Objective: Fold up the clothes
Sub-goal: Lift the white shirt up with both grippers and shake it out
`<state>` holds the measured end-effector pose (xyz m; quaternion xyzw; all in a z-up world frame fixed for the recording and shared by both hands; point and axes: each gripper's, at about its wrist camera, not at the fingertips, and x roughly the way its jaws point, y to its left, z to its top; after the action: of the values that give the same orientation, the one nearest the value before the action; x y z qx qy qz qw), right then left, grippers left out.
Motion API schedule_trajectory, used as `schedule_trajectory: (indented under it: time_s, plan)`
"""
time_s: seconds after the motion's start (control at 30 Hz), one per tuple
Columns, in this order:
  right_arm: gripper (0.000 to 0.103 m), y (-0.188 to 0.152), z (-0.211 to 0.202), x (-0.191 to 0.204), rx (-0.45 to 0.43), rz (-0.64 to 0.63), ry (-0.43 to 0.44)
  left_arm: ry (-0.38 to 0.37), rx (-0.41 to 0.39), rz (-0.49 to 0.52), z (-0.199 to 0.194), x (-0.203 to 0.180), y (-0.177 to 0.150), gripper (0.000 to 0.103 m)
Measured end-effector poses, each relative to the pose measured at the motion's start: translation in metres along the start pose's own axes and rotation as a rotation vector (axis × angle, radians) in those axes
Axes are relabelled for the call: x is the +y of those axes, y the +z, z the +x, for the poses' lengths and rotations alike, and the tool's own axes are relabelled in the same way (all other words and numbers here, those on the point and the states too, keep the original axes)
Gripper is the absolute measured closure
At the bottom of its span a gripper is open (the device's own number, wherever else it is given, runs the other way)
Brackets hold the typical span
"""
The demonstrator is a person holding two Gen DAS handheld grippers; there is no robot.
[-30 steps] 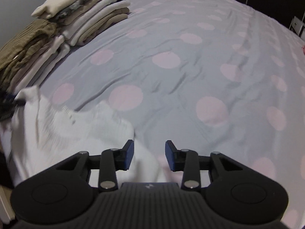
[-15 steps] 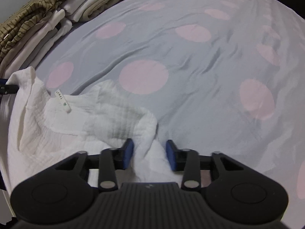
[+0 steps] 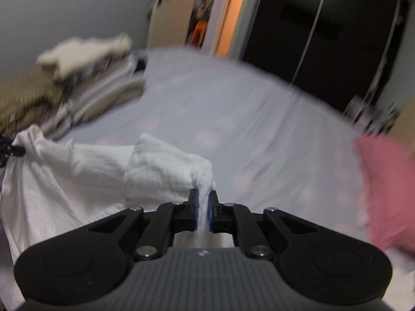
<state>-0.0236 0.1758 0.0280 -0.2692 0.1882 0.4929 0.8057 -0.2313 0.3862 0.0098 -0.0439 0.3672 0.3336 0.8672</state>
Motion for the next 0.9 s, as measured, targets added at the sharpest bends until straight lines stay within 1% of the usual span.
schedule_trajectory:
  time_s: [0.07, 0.17, 0.23, 0.37, 0.47, 0.57, 0.67, 0.77, 0.9]
  plan:
    - [0.095, 0.018, -0.036, -0.012, -0.081, -0.028, -0.073, -0.03, -0.088, -0.021, -0.027, 0.001, 0.027, 0.096]
    - [0.095, 0.045, -0.094, -0.026, -0.218, -0.069, -0.192, -0.057, -0.243, -0.027, -0.073, 0.0, 0.073, 0.096]
    - [0.095, 0.059, -0.13, -0.037, -0.302, -0.069, -0.267, -0.075, -0.356, -0.034, -0.109, 0.002, 0.101, 0.096]
    - [0.095, 0.074, -0.197, -0.054, -0.447, -0.043, -0.398, -0.086, -0.569, -0.029, -0.181, -0.001, 0.137, 0.096]
    - [0.095, 0.077, -0.242, -0.063, -0.544, -0.013, -0.466, -0.09, -0.712, -0.008, -0.229, -0.007, 0.145, 0.096]
    - [0.095, 0.074, -0.281, -0.067, -0.619, 0.016, -0.506, -0.095, -0.82, -0.01, -0.264, -0.01, 0.14, 0.096]
    - [0.095, 0.068, -0.311, -0.069, -0.678, 0.044, -0.513, -0.081, -0.899, -0.01, -0.289, -0.012, 0.132, 0.096]
    - [0.095, 0.058, -0.334, -0.065, -0.73, 0.05, -0.519, -0.079, -0.947, -0.01, -0.304, -0.008, 0.123, 0.096]
    - [0.095, 0.048, -0.361, -0.052, -0.815, 0.06, -0.517, -0.066, -1.025, -0.036, -0.326, -0.001, 0.112, 0.096]
